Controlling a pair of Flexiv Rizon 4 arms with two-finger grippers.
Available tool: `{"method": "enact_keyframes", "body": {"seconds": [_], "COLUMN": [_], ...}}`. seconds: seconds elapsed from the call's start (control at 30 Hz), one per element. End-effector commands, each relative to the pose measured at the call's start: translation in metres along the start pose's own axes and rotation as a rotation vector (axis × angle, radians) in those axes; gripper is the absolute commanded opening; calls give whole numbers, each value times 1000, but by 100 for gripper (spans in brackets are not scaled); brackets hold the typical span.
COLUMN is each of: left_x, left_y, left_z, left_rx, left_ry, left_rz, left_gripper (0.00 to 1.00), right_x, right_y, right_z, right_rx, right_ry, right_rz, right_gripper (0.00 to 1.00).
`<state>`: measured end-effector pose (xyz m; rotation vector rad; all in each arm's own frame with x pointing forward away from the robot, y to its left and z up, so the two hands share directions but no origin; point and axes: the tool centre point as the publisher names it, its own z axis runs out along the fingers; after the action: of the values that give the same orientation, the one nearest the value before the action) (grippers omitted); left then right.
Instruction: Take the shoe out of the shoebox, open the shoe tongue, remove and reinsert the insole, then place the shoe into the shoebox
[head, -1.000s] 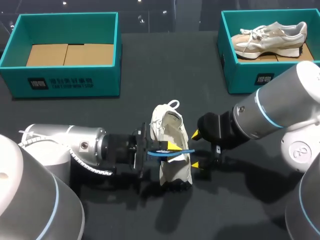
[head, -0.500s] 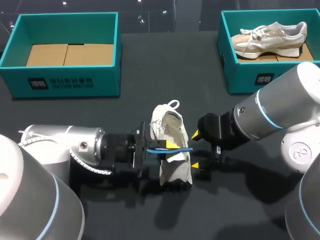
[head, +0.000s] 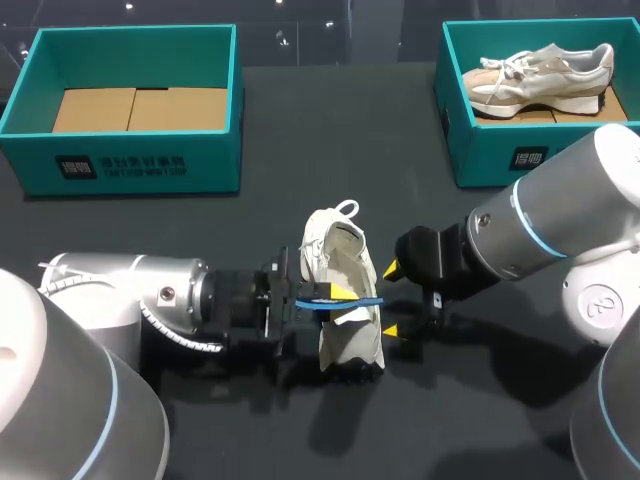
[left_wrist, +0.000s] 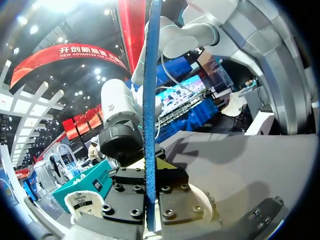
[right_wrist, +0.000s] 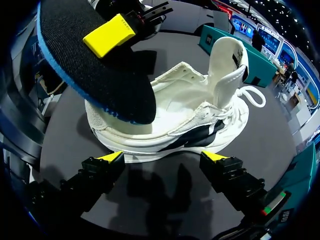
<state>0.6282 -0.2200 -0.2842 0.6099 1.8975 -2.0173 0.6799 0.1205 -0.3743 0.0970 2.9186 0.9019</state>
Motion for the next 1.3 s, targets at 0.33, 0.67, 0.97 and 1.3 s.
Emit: {"method": "enact_keyframes", "body": {"seconds": [0.33, 0.67, 0.97, 1.3], "left_x": [0, -3, -6, -5], "left_y": [8, 15, 24, 37], "left_z": [2, 6, 10, 11], "left_rx": [-19, -30, -30, -45], "left_ry": [-8, -12, -17, -10], "left_rz": [-1, -3, -8, -16], "left_gripper": [0, 0, 0, 0], "right_x": [1, 1, 1, 1], "right_y": [-1, -1, -1, -1], "right_z": [0, 0, 0, 0], "right_rx": [-2, -2, -2, -2], "right_ry": [-1, -1, -1, -1], "right_rz": [-1, -1, -1, -1], "right_gripper": [100, 100, 100, 100]}}
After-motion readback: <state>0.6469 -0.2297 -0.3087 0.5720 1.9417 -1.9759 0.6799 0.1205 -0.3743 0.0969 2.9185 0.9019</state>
